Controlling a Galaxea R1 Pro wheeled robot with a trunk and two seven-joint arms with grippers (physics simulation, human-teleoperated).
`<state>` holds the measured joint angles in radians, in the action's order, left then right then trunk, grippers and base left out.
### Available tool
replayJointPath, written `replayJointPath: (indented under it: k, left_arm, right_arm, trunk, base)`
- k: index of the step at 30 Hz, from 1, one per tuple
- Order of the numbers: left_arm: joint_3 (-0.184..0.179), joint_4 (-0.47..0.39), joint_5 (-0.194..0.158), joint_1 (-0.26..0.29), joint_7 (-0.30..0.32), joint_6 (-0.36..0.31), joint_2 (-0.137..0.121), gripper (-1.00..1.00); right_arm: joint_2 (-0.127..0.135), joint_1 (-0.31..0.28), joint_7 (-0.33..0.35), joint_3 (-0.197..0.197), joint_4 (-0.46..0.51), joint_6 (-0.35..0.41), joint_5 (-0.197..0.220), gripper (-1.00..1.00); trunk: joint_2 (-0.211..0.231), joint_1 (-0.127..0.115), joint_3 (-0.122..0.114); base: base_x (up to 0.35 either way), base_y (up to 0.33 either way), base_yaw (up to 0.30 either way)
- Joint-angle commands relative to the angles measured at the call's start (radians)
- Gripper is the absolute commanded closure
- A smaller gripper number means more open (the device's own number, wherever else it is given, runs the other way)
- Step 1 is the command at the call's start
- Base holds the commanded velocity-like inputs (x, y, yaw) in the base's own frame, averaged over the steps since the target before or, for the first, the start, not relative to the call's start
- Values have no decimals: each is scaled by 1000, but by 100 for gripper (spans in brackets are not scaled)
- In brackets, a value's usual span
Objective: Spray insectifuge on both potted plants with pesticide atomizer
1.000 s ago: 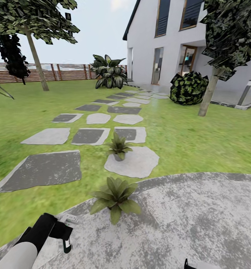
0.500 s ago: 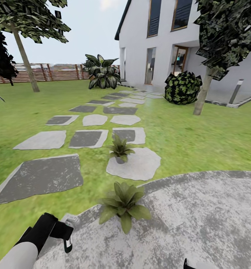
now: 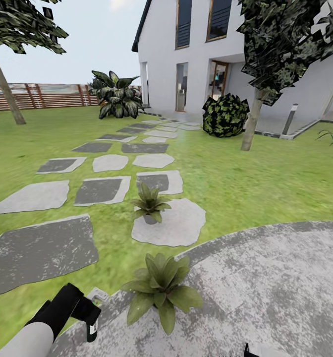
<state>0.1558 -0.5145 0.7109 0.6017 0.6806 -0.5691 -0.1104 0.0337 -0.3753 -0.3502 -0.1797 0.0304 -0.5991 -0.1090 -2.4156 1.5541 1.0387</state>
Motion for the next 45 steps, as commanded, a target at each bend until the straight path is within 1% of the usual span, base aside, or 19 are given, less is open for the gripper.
replayJointPath:
  k: [1, 3, 4, 5, 7, 8, 9, 11, 12, 17, 18, 20, 21, 22, 24, 26, 32, 39, 45]
  left_arm:
    - [-37, -4, 10, 2, 74, -3, -4, 100]
    - [-66, -10, 16, 5, 154, -3, -11, 100]
    - [-75, -12, 24, 7, 188, -5, -21, 100]
    - [-83, -14, 48, 10, 231, -17, -40, 100]
    - [-90, -16, 135, 35, 323, -79, -62, 100]
    - [-91, -16, 209, 52, 409, -100, -70, 100]
    - [-91, -20, 261, 60, 464, -108, -72, 100]
    - [-88, -81, 337, 61, 524, -116, -75, 100]
    - [-86, -116, 349, 56, 534, -116, -74, 100]
    - [-90, -132, 345, 60, 539, -112, -59, 100]
    - [-91, -182, 351, 66, 586, -111, -54, 100]
    - [-104, -214, 354, 67, 644, -110, -57, 100]
    - [-194, -243, 360, 67, 697, -112, -60, 100]
    - [-237, -255, 362, 67, 712, -113, -60, 100]
    - [-264, -263, 363, 67, 721, -114, -59, 100]
    - [-277, -266, 364, 65, 725, -115, -60, 100]
    - [-285, -268, 365, 57, 728, -113, -71, 100]
    - [-276, -272, 363, 59, 728, -116, -78, 100]
    - [-267, -272, 363, 59, 728, -118, -75, 100]
  right_arm:
    - [0, -1, -4, -7, -1, -2, -11, -100]
    - [0, -1, -4, -7, -1, -2, -11, -100]
    - [0, -1, -4, -7, -1, -2, -11, -100]
    - [0, -1, -4, -7, -1, -2, -11, -100]
    - [1, -2, -4, -7, -1, -2, -12, -100]
    - [0, -1, -4, -7, -1, -2, -12, -100]
    - [0, -1, -4, -7, -1, -2, -12, -100]
    - [1, -1, -4, -7, -1, -2, -11, -100]
    - [1, -1, -4, -7, -1, -2, -11, -100]
    - [3, -1, -3, -6, -1, -2, -13, -100]
    - [4, -1, -2, -6, -1, -2, -15, -100]
    - [5, -2, -2, -5, -1, -2, -15, -100]
    - [4, -2, -3, -6, -1, -2, -15, -100]
    - [4, -1, -4, -6, -1, -2, -14, -100]
    - [4, -1, -4, -6, -1, -2, -14, -100]
    - [4, -1, -4, -6, -1, -2, -13, -100]
    - [3, -1, -5, -8, -1, -2, -12, -100]
    - [4, -1, 2, -2, -2, -2, -20, -100]
    - [5, -1, 0, -2, -2, -2, -20, -100]
  trunk:
    - [0, 0, 2]
    - [0, 0, 4]
    - [0, 0, 4]
    - [0, 0, 5]
    - [0, 0, 5]
    - [0, 0, 5]
    - [0, 0, 6]
    - [0, 0, 8]
    - [0, 0, 10]
    - [0, 0, 12]
    - [0, 0, 12]
    - [0, 0, 12]
    - [0, 0, 12]
    - [0, 0, 12]
    - [0, 0, 12]
    - [0, 0, 12]
    - [0, 0, 12]
    - [0, 0, 12]
    - [0, 0, 12]
  base:
    - [17, 7, -280]
    - [9, 3, -258]
    - [5, 2, -203]
    - [2, 1, -109]
    - [1, 0, -42]
    - [0, 0, -12]
    - [0, 0, -6]
    - [0, 0, -44]
    - [183, 0, -73]
    - [206, -13, -19]
    - [9, -1, 0]
    - [4, -1, 0]
    - [0, 0, 0]
    - [1, 0, -31]
    - [0, 0, -142]
    - [0, 0, -239]
    - [0, 0, -249]
    - [-112, 37, -22]
    - [-85, 257, 0]
